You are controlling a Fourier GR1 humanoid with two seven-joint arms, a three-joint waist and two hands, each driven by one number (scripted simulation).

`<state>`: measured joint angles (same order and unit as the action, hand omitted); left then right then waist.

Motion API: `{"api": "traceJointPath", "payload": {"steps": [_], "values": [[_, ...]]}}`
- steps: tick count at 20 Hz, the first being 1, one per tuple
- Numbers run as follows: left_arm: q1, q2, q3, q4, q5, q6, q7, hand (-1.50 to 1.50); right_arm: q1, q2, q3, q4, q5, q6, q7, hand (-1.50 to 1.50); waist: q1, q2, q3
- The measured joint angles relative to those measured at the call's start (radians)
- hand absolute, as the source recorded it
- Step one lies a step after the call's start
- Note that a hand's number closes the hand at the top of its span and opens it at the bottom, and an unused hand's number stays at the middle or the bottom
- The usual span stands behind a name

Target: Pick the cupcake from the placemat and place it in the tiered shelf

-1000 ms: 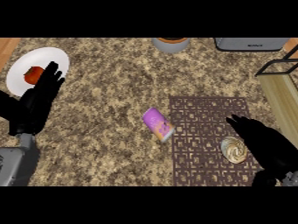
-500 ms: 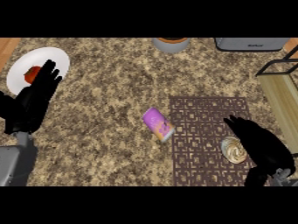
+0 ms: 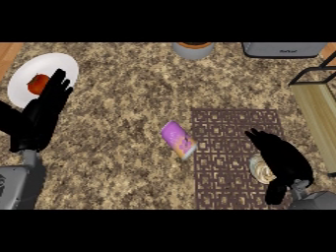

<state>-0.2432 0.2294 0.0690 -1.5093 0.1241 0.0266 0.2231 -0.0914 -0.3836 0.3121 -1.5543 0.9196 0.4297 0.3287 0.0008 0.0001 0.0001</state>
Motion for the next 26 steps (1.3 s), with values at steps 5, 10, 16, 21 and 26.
{"api": "traceJointPath", "payload": {"steps": [5, 10, 16, 21, 26], "values": [[0.019, -0.013, 0.014, -0.010, -0.004, -0.017, -0.011, 0.00, 0.020, 0.034, -0.005, 0.054, 0.042, -0.019, -0.045, 1.50, 0.000, 0.000, 0.000], [0.017, -0.008, 0.028, -0.022, -0.008, -0.023, 0.006, 0.00, 0.023, 0.031, 0.007, 0.077, 0.095, -0.053, -0.104, 1.50, -0.001, -0.004, -0.004], [0.008, -0.021, 0.026, -0.029, -0.014, -0.027, 0.019, 0.00, -0.015, 0.055, 0.000, 0.147, 0.158, -0.157, -0.180, 1.50, -0.001, -0.007, -0.009], [-0.019, -0.014, 0.035, -0.021, -0.013, -0.024, 0.040, 0.00, -0.033, 0.235, 0.071, 0.128, 0.211, -0.178, 0.062, 1.50, 0.000, -0.005, -0.011], [-0.016, -0.015, 0.033, -0.016, -0.019, -0.029, 0.029, 0.00, -0.072, 0.338, 0.198, 0.104, 0.150, -0.302, 0.322, 1.50, 0.009, -0.001, -0.003]]}}
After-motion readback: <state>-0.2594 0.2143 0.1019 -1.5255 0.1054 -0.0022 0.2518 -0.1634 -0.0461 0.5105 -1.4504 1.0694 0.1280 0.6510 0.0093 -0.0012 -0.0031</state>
